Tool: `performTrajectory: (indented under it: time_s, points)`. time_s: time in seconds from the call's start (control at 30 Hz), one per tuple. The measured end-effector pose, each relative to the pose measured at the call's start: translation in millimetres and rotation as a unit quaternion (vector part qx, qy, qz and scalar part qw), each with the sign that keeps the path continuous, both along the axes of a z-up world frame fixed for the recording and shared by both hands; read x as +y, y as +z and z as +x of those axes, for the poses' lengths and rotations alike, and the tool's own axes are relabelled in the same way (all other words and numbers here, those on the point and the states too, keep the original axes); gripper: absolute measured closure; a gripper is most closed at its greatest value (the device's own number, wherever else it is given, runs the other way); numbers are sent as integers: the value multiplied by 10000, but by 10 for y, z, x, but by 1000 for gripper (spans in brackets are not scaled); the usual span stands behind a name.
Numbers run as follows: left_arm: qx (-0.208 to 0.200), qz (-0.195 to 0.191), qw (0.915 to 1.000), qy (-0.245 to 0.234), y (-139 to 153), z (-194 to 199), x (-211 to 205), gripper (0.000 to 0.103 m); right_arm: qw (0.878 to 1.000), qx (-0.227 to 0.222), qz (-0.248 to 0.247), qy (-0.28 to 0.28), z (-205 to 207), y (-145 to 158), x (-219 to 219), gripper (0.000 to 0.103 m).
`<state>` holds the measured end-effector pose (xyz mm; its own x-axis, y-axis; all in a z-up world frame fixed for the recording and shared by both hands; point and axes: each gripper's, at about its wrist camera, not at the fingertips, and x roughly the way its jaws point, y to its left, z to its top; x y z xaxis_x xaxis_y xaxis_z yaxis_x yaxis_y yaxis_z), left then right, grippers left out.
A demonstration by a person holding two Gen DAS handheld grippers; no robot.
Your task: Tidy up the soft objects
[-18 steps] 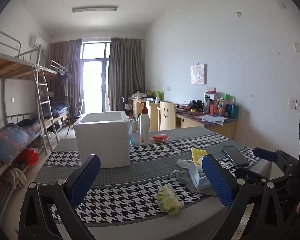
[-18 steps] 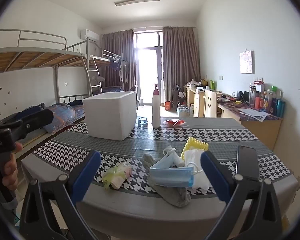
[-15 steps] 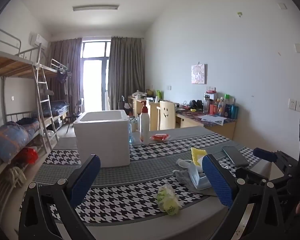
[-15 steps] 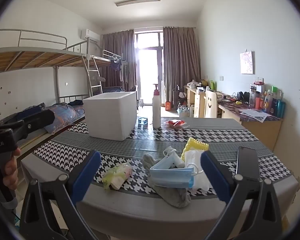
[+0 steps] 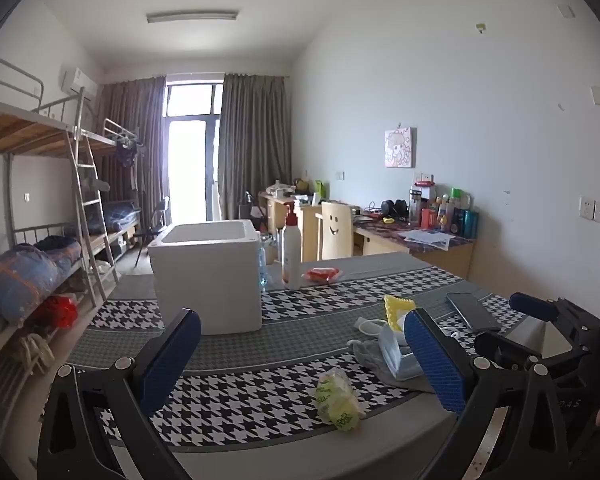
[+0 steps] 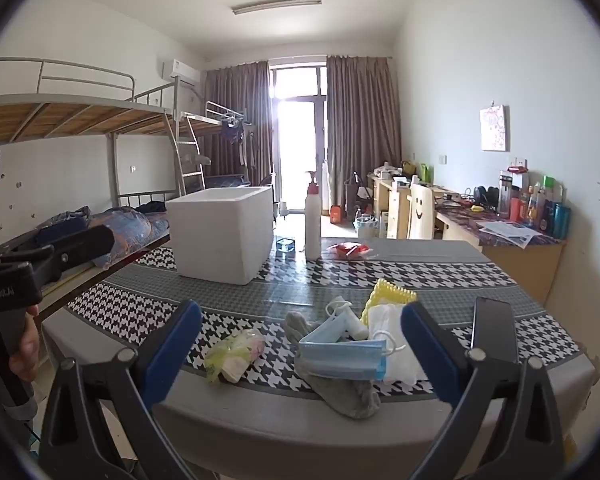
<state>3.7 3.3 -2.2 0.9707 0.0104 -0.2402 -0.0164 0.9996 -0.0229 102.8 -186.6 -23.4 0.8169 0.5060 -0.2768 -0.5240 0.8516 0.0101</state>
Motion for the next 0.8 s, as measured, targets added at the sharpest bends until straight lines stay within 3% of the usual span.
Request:
performTrajectory:
  time_s: [0.8]
  points:
    - [105,-112,9999,67,-7,11,23,1,9999,-76,9,-83,-5,-22,28,2]
